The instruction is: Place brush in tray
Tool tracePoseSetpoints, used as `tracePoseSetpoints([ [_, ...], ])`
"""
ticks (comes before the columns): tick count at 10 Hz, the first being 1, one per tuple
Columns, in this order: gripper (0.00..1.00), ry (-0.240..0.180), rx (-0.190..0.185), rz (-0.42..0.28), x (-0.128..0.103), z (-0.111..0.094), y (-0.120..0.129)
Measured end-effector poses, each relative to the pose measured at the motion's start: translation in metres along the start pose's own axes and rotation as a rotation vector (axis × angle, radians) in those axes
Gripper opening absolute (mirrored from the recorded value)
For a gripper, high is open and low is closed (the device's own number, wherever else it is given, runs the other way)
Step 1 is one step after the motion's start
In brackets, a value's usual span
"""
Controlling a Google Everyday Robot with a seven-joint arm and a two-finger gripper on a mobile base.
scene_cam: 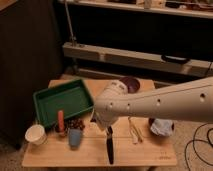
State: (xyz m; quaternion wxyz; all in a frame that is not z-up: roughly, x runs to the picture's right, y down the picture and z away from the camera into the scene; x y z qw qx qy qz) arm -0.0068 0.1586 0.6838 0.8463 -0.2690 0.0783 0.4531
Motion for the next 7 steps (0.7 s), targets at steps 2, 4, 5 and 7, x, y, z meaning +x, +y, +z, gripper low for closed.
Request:
tracePoseSetpoints([
  [2, 0.0, -0.015, -0.032, -0.053, -0.031, -0.018, -0.006],
  [4, 0.0, -0.031, -0.055, -0.114, -0.077, -0.03, 0.002],
  [5, 0.0, -0.038, -0.062, -0.135, -0.095, -0.034, 0.006],
  [7, 0.0, -0.059, -0.087, -0.177, -0.141, -0.04, 0.013],
])
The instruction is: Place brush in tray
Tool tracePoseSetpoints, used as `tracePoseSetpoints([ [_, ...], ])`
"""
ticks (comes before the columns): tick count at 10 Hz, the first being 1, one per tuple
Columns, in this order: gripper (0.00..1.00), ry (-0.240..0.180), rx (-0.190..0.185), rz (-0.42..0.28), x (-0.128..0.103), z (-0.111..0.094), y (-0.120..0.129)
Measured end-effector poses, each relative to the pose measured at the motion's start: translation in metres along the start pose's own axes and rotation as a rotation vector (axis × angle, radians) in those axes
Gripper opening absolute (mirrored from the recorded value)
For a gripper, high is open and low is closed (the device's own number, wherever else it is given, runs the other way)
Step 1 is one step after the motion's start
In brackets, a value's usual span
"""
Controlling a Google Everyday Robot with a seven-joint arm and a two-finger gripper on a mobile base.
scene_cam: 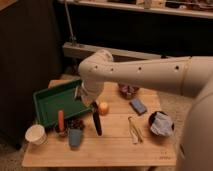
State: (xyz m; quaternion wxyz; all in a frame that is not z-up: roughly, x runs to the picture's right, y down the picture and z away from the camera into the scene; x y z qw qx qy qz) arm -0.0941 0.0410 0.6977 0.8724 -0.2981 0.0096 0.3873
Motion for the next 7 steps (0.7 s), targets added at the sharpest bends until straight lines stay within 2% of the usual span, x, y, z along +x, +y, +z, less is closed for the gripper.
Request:
tracePoseSetpoints([
  [4, 0.0, -0.027, -0.042, -0.079, -0.088, 0.013, 0.016],
  [7, 0.0, -0.037, -0.052, -0.124, -0.136, 0.033, 0.014],
])
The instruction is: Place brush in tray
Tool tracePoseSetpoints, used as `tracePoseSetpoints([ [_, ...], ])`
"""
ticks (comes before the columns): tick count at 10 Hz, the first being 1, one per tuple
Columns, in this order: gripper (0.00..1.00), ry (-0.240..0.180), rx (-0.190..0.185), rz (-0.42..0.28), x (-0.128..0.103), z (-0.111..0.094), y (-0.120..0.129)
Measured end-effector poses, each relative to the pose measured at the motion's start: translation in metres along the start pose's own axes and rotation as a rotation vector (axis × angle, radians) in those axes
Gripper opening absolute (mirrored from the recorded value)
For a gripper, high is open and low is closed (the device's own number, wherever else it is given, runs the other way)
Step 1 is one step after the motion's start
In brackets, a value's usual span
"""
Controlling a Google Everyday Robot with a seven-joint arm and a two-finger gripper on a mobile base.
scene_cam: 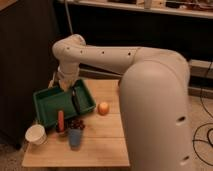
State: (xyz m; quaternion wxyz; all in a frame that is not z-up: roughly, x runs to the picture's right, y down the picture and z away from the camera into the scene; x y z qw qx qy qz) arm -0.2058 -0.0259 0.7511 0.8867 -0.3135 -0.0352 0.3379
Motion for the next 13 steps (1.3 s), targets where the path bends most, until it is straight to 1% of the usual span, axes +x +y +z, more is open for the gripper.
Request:
tracePoseSetpoints([
  [1, 0.0, -0.001, -0.012, -0.009, -0.006, 0.009, -0.009],
  [2, 0.0, 0.001, -0.021, -0.011, -0.007, 0.018, -0.014],
  [3, 0.0, 0.001, -0.037, -0.017, -0.005, 0.033, -0.016],
  [4, 0.0, -0.006, -0.049, -0.017, 0.001, 0.047, -0.022],
  [6, 0.0, -0.02, -0.071, -0.016, 0.01, 0.06, -0.04],
  [7, 0.0, -0.026, -0.091, -0.022, 0.015, 0.065, -0.052],
  [8, 0.0, -0.028, -0.11, -0.03, 0.018, 0.073, -0.055],
  [10, 0.0, -0.027, -0.148, -0.054, 0.021, 0.092, -0.051],
  [12, 0.0, -0.02, -0.161, -0.073, 0.019, 0.104, -0.044],
  [13, 0.0, -0.012, -0.164, -0.086, 0.015, 0.105, -0.039],
])
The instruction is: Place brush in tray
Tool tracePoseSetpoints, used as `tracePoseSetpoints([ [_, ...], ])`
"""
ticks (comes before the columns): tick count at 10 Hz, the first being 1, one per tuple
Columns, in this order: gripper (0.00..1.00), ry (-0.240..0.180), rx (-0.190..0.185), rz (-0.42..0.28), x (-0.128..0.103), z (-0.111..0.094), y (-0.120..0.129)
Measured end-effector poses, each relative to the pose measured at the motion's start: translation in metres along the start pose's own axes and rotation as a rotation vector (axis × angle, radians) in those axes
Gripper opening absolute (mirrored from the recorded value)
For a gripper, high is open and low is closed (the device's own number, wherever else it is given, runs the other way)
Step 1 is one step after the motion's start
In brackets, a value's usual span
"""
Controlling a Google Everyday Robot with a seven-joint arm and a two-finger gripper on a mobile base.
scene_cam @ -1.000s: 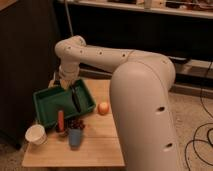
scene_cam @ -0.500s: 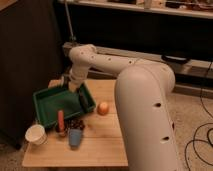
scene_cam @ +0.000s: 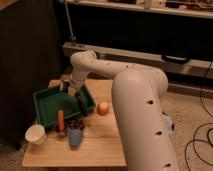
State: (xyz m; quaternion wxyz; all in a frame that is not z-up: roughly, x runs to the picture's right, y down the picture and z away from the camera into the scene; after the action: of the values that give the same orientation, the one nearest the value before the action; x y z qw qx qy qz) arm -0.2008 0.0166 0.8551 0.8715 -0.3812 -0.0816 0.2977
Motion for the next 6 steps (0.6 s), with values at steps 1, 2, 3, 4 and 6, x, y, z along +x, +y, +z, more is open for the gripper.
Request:
tracePoseSetpoints([
  [1, 0.0, 0.011, -0.004, -0.009, -0.003, 0.002, 0.004],
  [2, 0.02, 0.022, -0.005, -0.017, -0.005, 0.005, 0.008],
  [3, 0.08, 0.033, -0.002, -0.023, -0.006, 0.009, 0.011],
  [4, 0.21, 0.044, 0.002, -0.027, -0.007, 0.014, 0.015],
  [6, 0.41, 0.056, 0.018, -0.024, -0.01, 0.017, 0.015],
])
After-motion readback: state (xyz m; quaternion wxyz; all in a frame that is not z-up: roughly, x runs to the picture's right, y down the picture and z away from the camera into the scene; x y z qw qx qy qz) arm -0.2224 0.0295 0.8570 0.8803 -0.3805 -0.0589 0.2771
